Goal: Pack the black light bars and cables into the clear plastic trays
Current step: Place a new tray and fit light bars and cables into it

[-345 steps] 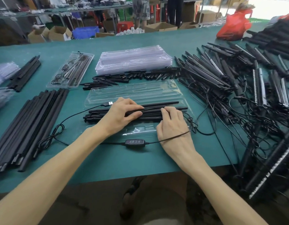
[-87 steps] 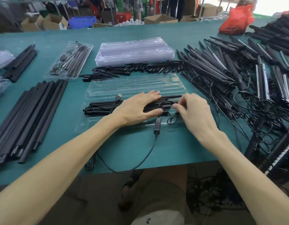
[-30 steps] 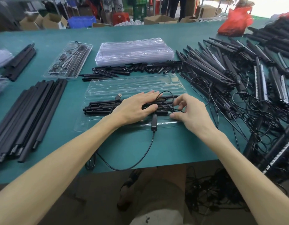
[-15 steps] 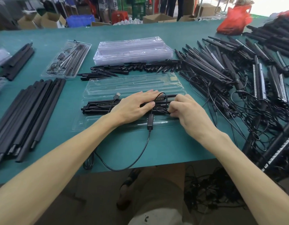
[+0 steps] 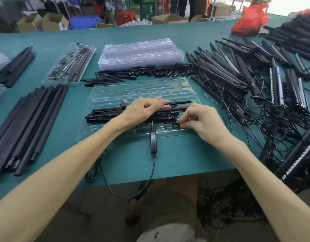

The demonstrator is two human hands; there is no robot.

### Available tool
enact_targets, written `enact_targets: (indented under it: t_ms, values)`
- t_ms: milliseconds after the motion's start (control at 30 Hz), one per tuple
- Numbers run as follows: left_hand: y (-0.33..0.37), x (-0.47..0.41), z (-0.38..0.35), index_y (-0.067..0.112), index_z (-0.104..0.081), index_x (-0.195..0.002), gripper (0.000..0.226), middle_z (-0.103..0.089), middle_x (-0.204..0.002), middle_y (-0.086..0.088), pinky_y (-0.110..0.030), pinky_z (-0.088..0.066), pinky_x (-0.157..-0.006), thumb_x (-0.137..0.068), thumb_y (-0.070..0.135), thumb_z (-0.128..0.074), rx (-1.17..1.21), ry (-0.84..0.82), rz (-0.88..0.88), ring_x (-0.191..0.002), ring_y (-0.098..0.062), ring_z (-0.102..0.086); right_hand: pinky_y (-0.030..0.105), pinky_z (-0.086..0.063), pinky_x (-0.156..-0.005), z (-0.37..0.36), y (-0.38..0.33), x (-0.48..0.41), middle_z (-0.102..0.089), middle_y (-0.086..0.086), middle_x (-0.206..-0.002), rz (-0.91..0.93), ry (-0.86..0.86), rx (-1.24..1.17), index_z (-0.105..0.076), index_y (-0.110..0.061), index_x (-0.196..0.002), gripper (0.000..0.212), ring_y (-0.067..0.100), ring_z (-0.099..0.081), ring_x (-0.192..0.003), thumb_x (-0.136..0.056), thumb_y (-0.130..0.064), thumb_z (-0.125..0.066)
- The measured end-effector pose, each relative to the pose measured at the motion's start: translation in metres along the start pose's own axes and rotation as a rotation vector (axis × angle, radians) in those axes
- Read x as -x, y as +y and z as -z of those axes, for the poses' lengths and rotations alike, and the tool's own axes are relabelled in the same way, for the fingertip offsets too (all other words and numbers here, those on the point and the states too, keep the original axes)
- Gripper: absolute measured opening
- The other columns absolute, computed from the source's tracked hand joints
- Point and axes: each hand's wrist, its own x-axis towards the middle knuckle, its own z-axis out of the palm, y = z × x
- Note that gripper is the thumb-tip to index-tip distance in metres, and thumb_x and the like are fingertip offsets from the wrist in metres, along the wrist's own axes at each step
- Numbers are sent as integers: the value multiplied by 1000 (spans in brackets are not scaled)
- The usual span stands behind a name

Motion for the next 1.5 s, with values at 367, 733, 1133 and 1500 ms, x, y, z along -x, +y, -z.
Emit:
enact_targets:
  t_ms: [367, 733, 1133, 1500]
  values:
    - [8, 4, -3, 71, -49, -126, 46, -40, -137, 47, -56, -23, -119, -84, 87, -36, -217, 27, 52, -141, 18, -22, 38, -46, -76, 7, -20, -11, -52, -8, -85, 68, -141, 380, -46, -37, -135, 61, 16, -49, -87, -89, 0, -66]
    - [6, 3, -2, 67, -49, -129, 46, -39, -152, 30, -57, -23, -119, -88, 82, -34, -216, 40, 79, -144, 4, -31, 45, -46, -89, 3, -6, -11, -47, -7, -89, 83, -123, 380, -68, -27, -112, 23, 13, -42, -95, -96, -10, -65]
    - [3, 1, -4, 65, -51, -128, 46, -43, -148, 34, -56, -25, -119, -88, 81, -37, -223, 47, 69, -143, 8, -31, 33, -39, -84, -7, 2, -6, -53, -3, -92, 56, 14, 359, -74, -16, -91, 8, 19, -43, -96, -91, -8, -70]
    - [34, -5, -23, 22, -56, -130, 58, -59, -136, 5, -37, -40, -107, -95, 67, -45, -563, 56, -8, -123, -19, -54, 32, -37, -75, -9, 0, -11, -47, -6, -82, -8, -3, 306, -61, -19, -77, 23, 21, -48, -88, -88, -1, -70]
